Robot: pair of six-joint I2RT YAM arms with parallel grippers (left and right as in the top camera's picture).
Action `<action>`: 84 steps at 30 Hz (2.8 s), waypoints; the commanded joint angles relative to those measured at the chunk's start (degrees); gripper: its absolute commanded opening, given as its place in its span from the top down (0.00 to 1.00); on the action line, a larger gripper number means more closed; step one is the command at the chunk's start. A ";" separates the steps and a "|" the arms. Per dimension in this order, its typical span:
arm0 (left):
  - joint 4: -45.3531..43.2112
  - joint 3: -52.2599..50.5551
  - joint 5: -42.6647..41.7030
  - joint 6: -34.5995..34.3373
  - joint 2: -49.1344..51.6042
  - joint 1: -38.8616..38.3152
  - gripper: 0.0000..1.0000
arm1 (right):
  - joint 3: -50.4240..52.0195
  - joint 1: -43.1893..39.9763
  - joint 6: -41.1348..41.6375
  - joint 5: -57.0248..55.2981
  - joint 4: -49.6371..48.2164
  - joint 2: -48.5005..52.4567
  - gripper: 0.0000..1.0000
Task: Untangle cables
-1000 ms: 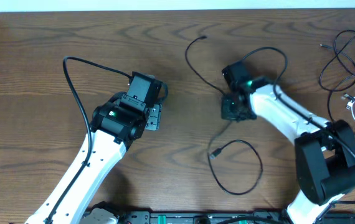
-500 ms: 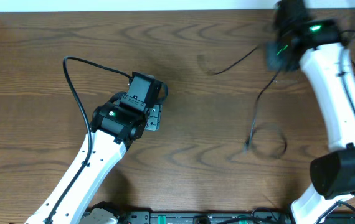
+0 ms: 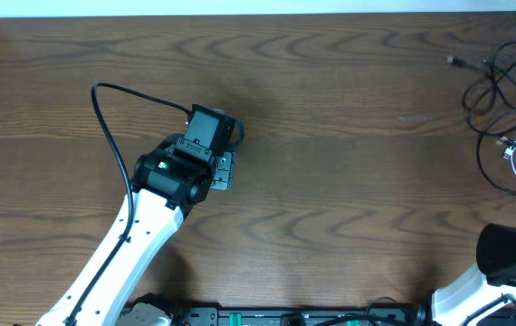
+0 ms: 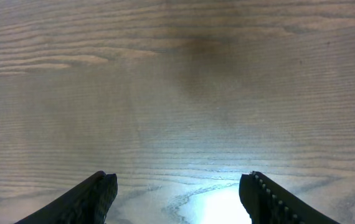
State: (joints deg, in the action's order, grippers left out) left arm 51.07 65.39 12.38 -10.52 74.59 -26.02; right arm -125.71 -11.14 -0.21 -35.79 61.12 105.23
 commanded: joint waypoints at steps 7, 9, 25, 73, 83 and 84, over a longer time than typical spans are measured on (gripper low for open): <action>0.35 0.31 0.52 -0.50 -0.07 0.24 0.31 | 20.90 -10.29 4.68 10.91 -5.97 0.00 0.99; 0.33 0.31 0.50 -0.50 -0.07 0.24 0.31 | 20.94 -13.40 5.66 13.05 -7.37 0.00 0.99; -11.41 0.31 0.48 -0.57 0.09 0.24 0.21 | 21.49 -12.11 -2.62 55.47 -0.57 0.02 0.20; -1.88 -21.35 -10.01 -12.07 -38.32 15.98 0.09 | 78.36 19.06 7.02 40.22 -24.90 -42.97 0.01; -1.88 -21.35 -10.01 -12.04 -38.32 15.98 0.09 | 78.71 19.02 3.69 36.35 -29.05 -46.95 0.01; -1.88 -21.35 -10.01 -12.07 -38.32 15.98 0.09 | 78.75 18.99 1.75 36.33 -30.73 -48.26 0.01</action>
State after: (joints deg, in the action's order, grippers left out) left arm 49.19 44.27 1.65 -23.53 36.23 -10.17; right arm -47.03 7.66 5.58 2.48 33.41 61.10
